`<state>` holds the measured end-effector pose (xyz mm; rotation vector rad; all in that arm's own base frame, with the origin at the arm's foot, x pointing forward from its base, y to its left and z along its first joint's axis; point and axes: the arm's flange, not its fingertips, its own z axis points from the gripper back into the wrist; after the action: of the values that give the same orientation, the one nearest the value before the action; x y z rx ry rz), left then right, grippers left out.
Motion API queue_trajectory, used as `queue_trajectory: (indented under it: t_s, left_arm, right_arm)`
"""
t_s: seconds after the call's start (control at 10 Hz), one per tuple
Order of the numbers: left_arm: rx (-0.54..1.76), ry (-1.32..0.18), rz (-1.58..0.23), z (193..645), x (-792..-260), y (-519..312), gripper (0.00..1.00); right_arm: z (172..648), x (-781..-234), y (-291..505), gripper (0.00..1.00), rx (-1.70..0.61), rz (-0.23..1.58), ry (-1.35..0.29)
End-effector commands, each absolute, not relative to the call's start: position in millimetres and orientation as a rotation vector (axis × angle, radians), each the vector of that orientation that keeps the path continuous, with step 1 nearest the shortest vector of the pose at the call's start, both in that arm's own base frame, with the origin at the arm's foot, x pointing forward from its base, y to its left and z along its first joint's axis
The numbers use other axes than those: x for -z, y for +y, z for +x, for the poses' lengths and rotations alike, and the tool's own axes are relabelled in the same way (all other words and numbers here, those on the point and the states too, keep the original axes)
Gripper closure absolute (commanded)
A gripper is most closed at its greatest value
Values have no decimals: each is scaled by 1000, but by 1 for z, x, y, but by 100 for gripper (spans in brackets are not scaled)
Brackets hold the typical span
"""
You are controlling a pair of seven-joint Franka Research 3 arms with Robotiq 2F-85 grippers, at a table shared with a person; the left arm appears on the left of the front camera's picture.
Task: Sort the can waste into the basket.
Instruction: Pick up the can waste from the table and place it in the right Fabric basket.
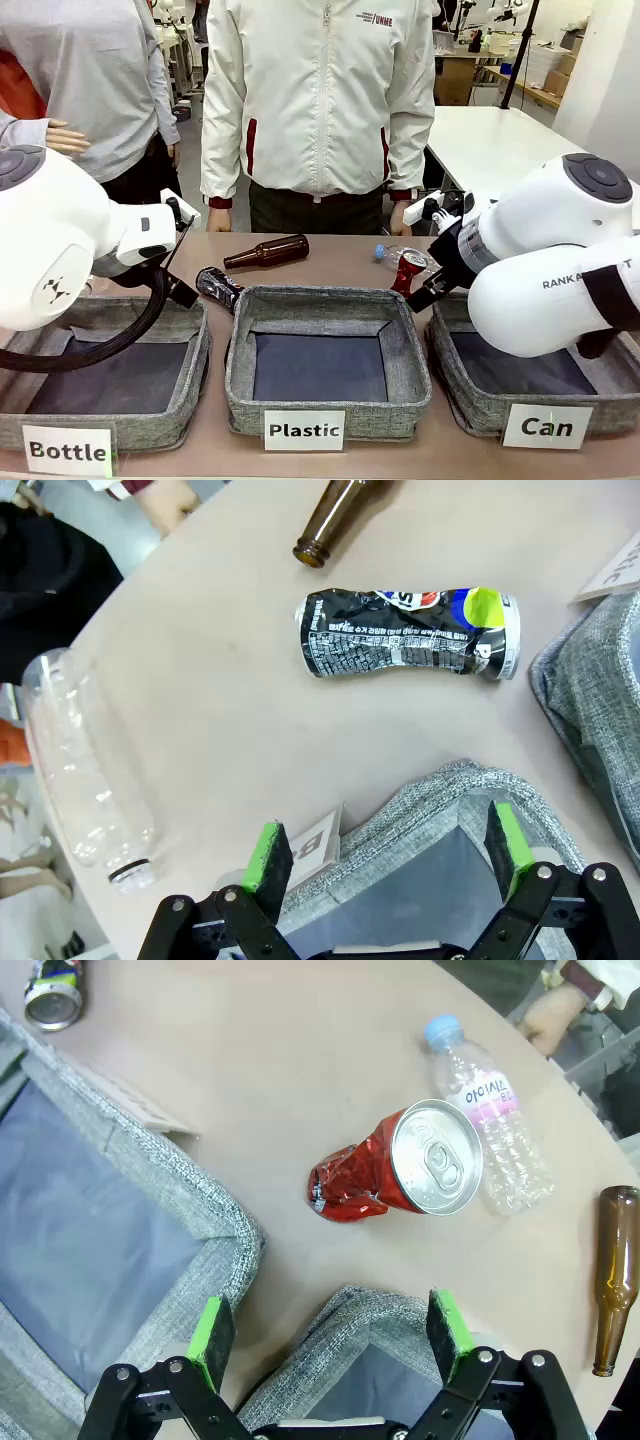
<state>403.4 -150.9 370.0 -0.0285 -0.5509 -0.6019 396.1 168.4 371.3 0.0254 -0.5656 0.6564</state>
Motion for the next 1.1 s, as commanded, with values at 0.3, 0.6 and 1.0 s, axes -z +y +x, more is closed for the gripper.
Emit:
queue_trajectory:
  t_s: [0.3, 0.6, 1.0]
  left_arm:
    - [602, -551, -29, 403, -370, -151, 0]
    - [602, -551, -29, 403, -370, -151, 0]
    - [602, -551, -29, 403, -370, -151, 0]
  right_arm:
    - [396, -371, 168, 0, -656, 25, -566]
    - [396, -371, 168, 0, -656, 25, -566]
    - [396, -371, 168, 0, -656, 25, -566]
